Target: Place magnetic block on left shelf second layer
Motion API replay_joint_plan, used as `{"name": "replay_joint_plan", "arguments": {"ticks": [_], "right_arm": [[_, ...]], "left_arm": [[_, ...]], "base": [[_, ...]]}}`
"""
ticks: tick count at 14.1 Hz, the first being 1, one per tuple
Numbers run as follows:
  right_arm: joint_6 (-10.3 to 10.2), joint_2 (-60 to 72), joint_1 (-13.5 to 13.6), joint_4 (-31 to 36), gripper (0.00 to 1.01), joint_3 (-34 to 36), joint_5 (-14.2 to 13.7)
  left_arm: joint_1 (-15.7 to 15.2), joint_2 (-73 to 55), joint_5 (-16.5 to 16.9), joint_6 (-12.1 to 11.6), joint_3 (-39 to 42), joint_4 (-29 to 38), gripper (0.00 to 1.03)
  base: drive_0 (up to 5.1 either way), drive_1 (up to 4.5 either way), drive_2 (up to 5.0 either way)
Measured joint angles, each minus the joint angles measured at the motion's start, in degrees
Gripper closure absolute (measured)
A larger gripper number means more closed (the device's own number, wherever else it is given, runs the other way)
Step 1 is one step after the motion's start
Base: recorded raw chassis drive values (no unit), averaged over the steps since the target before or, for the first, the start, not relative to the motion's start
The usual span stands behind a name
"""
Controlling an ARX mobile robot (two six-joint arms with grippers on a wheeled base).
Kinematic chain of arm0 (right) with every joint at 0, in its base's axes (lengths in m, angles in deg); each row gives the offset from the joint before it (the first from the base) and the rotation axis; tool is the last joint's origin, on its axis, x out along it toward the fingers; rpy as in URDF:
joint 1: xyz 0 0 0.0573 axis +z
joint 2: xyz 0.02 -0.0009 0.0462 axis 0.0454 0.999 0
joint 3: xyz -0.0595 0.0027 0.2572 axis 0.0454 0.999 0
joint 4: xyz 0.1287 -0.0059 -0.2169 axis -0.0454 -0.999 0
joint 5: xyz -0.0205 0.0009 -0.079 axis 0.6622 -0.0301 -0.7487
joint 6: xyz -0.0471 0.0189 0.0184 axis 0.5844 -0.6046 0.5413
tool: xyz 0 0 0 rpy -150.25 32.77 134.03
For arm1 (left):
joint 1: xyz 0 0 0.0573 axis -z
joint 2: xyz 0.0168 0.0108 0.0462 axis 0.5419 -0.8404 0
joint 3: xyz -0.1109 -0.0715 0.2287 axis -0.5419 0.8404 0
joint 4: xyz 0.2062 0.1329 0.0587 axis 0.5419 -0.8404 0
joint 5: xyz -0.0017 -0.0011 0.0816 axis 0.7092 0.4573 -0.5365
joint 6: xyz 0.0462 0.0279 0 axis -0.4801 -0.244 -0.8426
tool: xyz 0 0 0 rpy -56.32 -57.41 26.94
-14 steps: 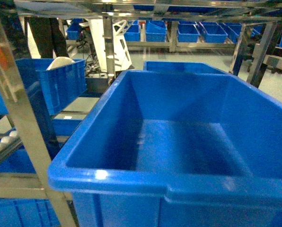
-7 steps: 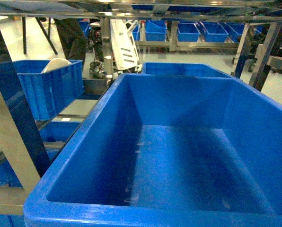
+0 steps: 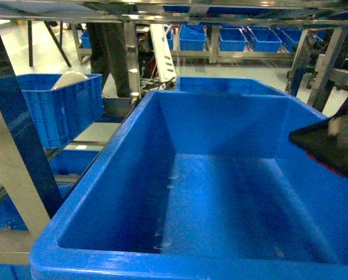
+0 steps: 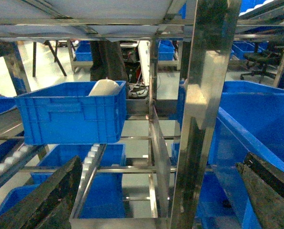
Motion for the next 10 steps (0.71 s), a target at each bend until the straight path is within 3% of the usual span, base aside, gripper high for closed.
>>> {"name": "replay_joint_plan", "arguments": {"ticks": [2,4,5,7,10], "right_arm": [[2.82,9.31,1.31,3.52,0.57,-1.9,-0.07],[3.13,15.67,2.36,8.09,0.57,-4.02,-1.2],[3.82,17.22,2.84,11.06,0.56,-4.11,-5.01],[4.44,12.76,3.08,17.05,0.33,-0.48,-11.3],[3.96,0.17,2.32,14.99,0.01,6.19,-14.25]], "left_arm": [[0.0,0.0,0.02,0.0,0.0,-0.02,0.05],[0.0,-0.02,0.02,0.0,0.0,-0.02,0.05],[0.0,-0.02,0.02,0.0,0.0,0.0,0.05],[0.0,0.0,0.0,0.0,0.0,0.0,0.05],[0.0,0.0,0.02,0.0,0.0,-0.02,0.05]], "base": [[0.0,0.0,0.0],[0.0,0.0,0.0],[0.0,0.0,0.0],[0.0,0.0,0.0],[0.0,0.0,0.0]]}}
